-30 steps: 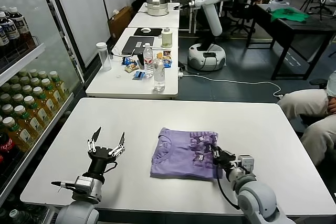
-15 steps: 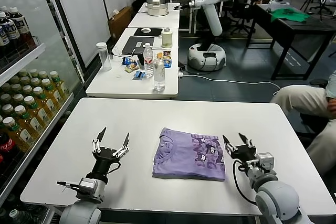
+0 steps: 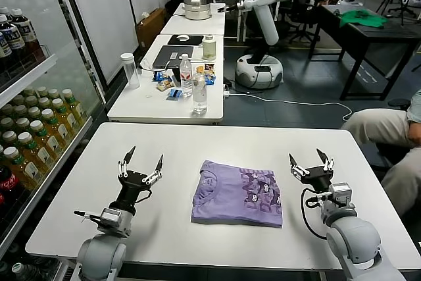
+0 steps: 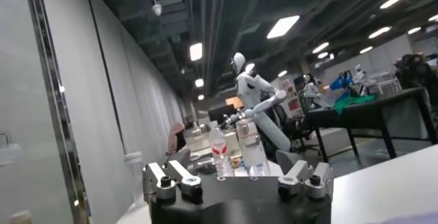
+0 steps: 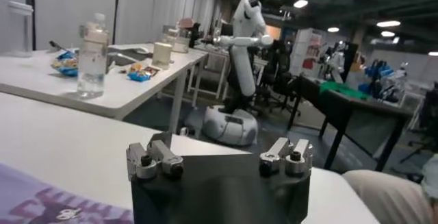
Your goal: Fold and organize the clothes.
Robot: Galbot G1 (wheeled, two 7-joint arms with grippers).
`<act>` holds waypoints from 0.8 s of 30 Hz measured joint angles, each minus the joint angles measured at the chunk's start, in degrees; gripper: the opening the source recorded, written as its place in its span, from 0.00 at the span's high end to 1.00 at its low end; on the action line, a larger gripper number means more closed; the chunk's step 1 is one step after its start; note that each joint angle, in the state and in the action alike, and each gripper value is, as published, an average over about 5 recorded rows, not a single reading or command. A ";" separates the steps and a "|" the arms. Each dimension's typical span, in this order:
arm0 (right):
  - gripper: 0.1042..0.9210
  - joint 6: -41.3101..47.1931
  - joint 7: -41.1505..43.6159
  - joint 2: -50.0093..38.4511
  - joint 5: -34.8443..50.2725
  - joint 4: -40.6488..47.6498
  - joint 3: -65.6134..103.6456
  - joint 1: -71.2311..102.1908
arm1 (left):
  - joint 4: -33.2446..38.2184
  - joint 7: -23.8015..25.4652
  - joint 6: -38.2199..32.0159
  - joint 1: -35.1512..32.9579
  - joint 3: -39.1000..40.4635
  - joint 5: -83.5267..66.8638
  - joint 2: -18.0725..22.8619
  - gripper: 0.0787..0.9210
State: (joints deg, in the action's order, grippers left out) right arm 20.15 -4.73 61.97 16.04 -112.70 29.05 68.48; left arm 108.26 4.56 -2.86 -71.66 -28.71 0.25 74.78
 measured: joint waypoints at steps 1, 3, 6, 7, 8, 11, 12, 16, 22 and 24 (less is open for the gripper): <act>0.12 -0.41 0.09 0.05 -0.16 0.26 0.21 -0.16 | -0.24 0.10 -0.21 0.27 0.04 -0.10 0.00 0.12; 0.12 -1.12 0.27 0.15 -0.40 0.68 0.55 -0.48 | -0.65 0.29 -0.56 0.78 0.13 -0.21 0.00 0.12; 0.12 -1.89 0.58 0.21 -0.75 1.17 0.96 -0.71 | -1.12 0.47 -0.90 1.35 0.20 -0.34 -0.10 0.12; 0.12 -2.06 0.68 0.23 -0.89 1.29 1.08 -0.73 | -1.27 0.52 -0.99 1.51 0.20 -0.39 -0.15 0.12; 0.12 -2.21 0.77 0.26 -1.03 1.41 1.21 -0.74 | -1.41 0.58 -1.07 1.66 0.20 -0.46 -0.22 0.12; 0.12 -2.54 1.03 0.49 -1.54 1.82 1.59 -0.85 | -1.80 0.74 -1.29 2.11 0.18 -0.65 -0.43 0.12; 0.12 -2.67 1.14 0.59 -1.75 2.02 1.73 -0.93 | -1.91 0.78 -1.33 2.26 0.18 -0.71 -0.49 0.12; 0.12 -3.32 1.69 1.03 -2.82 2.94 2.19 -1.44 | -2.41 0.95 -1.30 2.97 0.39 -0.87 -0.43 0.12; 0.12 -4.71 2.42 1.64 -4.32 4.52 2.47 -2.24 | -3.63 1.87 -1.75 4.48 0.57 -1.05 -0.09 0.12; 0.12 -4.96 2.61 1.73 -4.60 4.98 2.49 -2.51 | -4.11 2.39 -2.14 4.91 0.42 -1.26 -0.06 0.12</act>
State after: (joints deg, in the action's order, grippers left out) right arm 15.19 -2.11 63.70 11.45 -107.72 31.54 65.98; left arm 104.15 6.95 -5.00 -66.75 -28.30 -1.01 74.72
